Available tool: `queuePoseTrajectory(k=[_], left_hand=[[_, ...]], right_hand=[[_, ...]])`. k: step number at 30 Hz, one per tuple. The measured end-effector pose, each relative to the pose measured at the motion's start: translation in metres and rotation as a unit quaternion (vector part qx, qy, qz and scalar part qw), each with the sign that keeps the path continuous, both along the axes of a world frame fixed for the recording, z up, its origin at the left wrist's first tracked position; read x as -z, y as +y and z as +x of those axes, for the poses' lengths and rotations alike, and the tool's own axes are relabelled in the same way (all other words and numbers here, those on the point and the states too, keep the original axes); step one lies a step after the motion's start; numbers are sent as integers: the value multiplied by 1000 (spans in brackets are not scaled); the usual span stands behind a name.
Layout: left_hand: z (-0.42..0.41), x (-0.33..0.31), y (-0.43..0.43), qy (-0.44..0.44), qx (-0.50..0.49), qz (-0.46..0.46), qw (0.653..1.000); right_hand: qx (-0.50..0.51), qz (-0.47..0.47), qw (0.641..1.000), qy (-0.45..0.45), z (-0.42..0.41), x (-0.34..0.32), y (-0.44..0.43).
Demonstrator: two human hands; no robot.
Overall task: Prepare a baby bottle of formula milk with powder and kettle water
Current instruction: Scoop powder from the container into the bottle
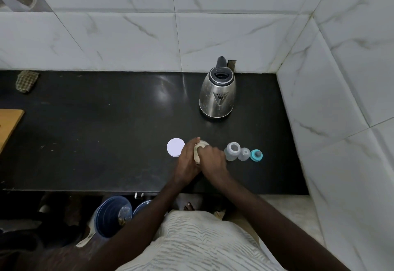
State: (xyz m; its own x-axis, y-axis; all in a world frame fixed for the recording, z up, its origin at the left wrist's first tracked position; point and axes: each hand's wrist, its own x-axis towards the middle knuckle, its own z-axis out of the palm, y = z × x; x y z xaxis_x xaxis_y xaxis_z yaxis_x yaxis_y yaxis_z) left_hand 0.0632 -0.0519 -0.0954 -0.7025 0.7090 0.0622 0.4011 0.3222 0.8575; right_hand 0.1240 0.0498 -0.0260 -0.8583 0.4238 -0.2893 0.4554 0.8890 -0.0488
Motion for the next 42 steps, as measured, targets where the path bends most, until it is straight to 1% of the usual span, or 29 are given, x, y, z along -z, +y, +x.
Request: queuePoseTrajectory(k=[2,4,6,8,10,12,15,18,19,22,24,27,30,32,35,37,40,42], left_hand=[[0,0,2,-6,-7,0,1000],[0,-1,4,-17,-16,3,1000],[0,-4,5,-47,-33,8,998],[-1,-4,7,-68,-42,9,997],[-2,-2,8,-63,-44,-1,997],[-3,-1,9,-62,-43,-4,997],[-3,-1,10,-31,-30,-11,999],[-3,-4,11,-23,-17,-5,1000],[-4,-4,10,-25,-11,-6,1000],[-7,-3,6,-42,4,-8,999],[-8,-1,6,-53,9,-7,999],[-10,1,8,-69,-8,-18,997],[-9,2,8,-38,5,-19,999],[-7,2,8,-9,14,-26,1000],[-6,2,8,3,17,-33,999],[-6,2,6,0,22,-36,999],[-5,3,3,-4,31,-28,999],[-4,4,2,-25,21,-22,999]], right_hand=[[11,19,999,40,4,1,-1],[10,47,998,39,3,3,-1],[11,52,997,52,1,6,-2],[15,44,998,33,-1,2,-3],[4,32,999,27,-6,-3,-4],[18,28,999,25,-15,-3,-1],[38,49,998,17,-22,-1,0],[40,38,998,20,-23,6,3],[25,31,999,19,-23,5,5],[-68,-1,998,6,-20,4,11],[-118,22,993,-3,-15,-2,18],[-154,87,984,3,-7,-4,27],[-169,76,983,10,-7,-3,21],[-169,62,984,8,-10,-2,18],[-137,86,987,-1,-7,2,16],[-114,93,989,-12,-6,8,12],[-89,70,993,-18,-11,9,8],[-55,57,996,-29,-13,3,14]])
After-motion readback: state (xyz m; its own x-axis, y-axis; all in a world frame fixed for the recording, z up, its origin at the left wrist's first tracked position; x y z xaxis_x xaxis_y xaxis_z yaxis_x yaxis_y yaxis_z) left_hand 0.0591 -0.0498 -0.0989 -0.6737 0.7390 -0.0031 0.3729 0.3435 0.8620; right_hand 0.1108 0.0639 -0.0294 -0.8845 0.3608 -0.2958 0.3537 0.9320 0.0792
